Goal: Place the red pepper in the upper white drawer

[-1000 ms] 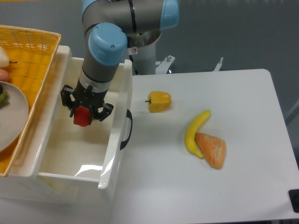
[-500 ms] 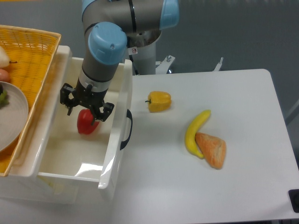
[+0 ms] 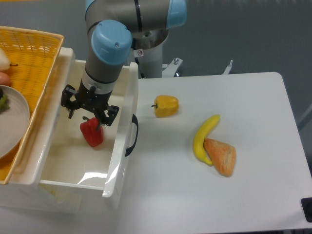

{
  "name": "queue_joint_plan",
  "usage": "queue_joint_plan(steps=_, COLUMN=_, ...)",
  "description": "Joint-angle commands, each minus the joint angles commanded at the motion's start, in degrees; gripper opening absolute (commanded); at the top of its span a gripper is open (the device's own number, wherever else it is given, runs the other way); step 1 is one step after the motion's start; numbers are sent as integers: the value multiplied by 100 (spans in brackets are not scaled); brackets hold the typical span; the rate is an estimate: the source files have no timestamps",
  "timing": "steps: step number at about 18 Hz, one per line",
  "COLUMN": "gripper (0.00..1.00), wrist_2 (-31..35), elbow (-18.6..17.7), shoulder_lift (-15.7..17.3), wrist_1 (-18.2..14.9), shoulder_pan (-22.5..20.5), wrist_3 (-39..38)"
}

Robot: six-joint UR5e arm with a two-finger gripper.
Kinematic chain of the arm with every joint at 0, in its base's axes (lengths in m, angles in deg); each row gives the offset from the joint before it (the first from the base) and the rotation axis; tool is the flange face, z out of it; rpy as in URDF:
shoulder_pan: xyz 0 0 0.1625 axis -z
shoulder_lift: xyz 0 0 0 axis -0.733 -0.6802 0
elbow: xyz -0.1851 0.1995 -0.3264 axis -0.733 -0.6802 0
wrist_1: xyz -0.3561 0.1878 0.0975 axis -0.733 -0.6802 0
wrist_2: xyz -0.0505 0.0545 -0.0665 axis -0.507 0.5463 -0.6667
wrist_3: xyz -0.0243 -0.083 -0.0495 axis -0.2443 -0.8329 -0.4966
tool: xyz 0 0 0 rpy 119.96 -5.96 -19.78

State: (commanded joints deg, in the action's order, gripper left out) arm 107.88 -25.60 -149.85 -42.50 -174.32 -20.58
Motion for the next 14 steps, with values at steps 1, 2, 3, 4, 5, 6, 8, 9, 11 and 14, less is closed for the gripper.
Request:
queue_joint_plan(steps=1, gripper=81, wrist_2=0, elbow=0, shoulder_lift=0, wrist_1=0, shoulder_pan=0, wrist_3=26)
queue_joint_plan(steps=2, gripper=81, wrist_2=0, elbow=0, shoulder_lift=0, wrist_1=-17, shoulder_pan=-9, wrist_3=44)
queue_joint_plan(steps=3, gripper=81, wrist_2=0, elbow=0, shoulder_lift=9, wrist_1=-26, shoulder_pan=-9, wrist_3=61)
queue_joint_plan(steps=4, gripper=81, wrist_2=-9, elbow=9, shoulder_lift=18, wrist_1=-26, shoulder_pan=-17, wrist_3=70)
queue_joint_plan(steps=5, gripper=81, wrist_2=0, elbow=9, shoulder_lift=18, wrist_1=-35, shoulder_pan=-18, wrist_3=70)
queue_joint_plan(steps=6, gripper=81, wrist_2=-9, elbow=9, shoulder_lift=61, wrist_1=-35, shoulder_pan=-26, wrist_3=70)
queue_joint_plan(steps=8, gripper=81, wrist_2=-17, elbow=26, shoulder_lift=132, wrist_1=-35, shoulder_pan=-53, wrist_3=79)
queue_joint_plan(steps=9, gripper=81, wrist_2=-26, elbow=26, shoulder_lift=158, wrist_1=-35, shoulder_pan=-61, wrist_3=97)
queue_joint_plan(steps=11, gripper=81, wrist_2=-26, elbow=53, shoulder_lift=176, wrist_1=-44, shoulder_pan=-79, wrist_3=132)
queue_joint_plan(steps=14, gripper=81, wrist_2=-35, elbow=44, shoulder_lift=264, wrist_1=-53, shoulder_pan=-211, wrist_3=245)
